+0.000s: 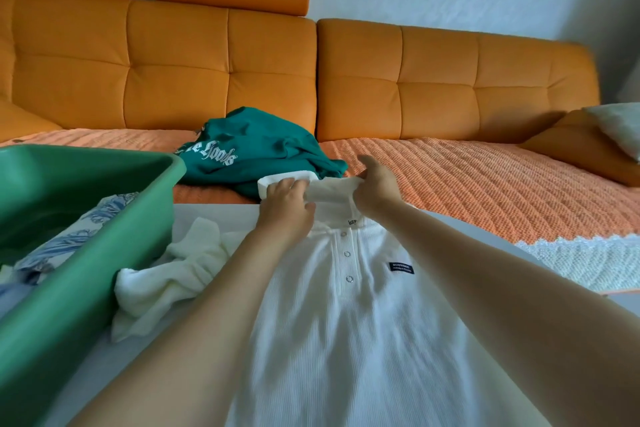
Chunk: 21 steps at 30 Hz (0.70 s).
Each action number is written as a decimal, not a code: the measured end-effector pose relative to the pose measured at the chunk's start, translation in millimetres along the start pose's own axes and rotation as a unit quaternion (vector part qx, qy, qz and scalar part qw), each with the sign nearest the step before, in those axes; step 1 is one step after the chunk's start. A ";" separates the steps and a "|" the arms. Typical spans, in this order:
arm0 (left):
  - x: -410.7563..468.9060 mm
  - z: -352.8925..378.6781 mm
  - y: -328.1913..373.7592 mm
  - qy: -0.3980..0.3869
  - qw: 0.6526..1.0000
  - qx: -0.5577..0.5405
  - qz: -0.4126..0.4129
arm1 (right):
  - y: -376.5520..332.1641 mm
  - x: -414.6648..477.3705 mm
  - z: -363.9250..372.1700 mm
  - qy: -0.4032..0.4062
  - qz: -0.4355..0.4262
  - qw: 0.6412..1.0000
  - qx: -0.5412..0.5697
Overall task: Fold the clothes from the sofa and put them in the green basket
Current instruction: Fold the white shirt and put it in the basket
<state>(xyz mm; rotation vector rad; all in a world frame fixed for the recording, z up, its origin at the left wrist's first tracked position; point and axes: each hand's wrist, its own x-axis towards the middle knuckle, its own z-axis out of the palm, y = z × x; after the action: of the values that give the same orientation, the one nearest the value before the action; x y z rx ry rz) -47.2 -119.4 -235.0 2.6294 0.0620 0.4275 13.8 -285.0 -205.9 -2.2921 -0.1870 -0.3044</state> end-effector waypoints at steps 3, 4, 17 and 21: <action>-8.6 -18.3 15.7 0.064 0.996 0.000 0.060 | -8.2 -26.4 -18.0 -0.031 0.038 0.994 0.094; -12.1 -25.6 20.2 0.076 0.994 0.013 0.078 | -9.5 -37.3 -24.4 -0.050 0.022 0.994 0.097; -108.6 -61.8 54.6 -0.191 0.971 0.092 0.114 | -4.7 -144.2 -87.1 -0.270 0.002 0.906 -0.326; -130.1 -60.0 54.7 -0.201 0.969 0.085 0.116 | -11.0 -158.6 -63.5 -0.163 -0.093 0.937 -0.295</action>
<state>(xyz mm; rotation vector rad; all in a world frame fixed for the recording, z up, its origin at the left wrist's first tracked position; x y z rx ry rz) -191.1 -156.3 -196.9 2.8505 -0.3591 -0.0475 -151.1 -330.7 -200.6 -2.9215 -0.5477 -0.0723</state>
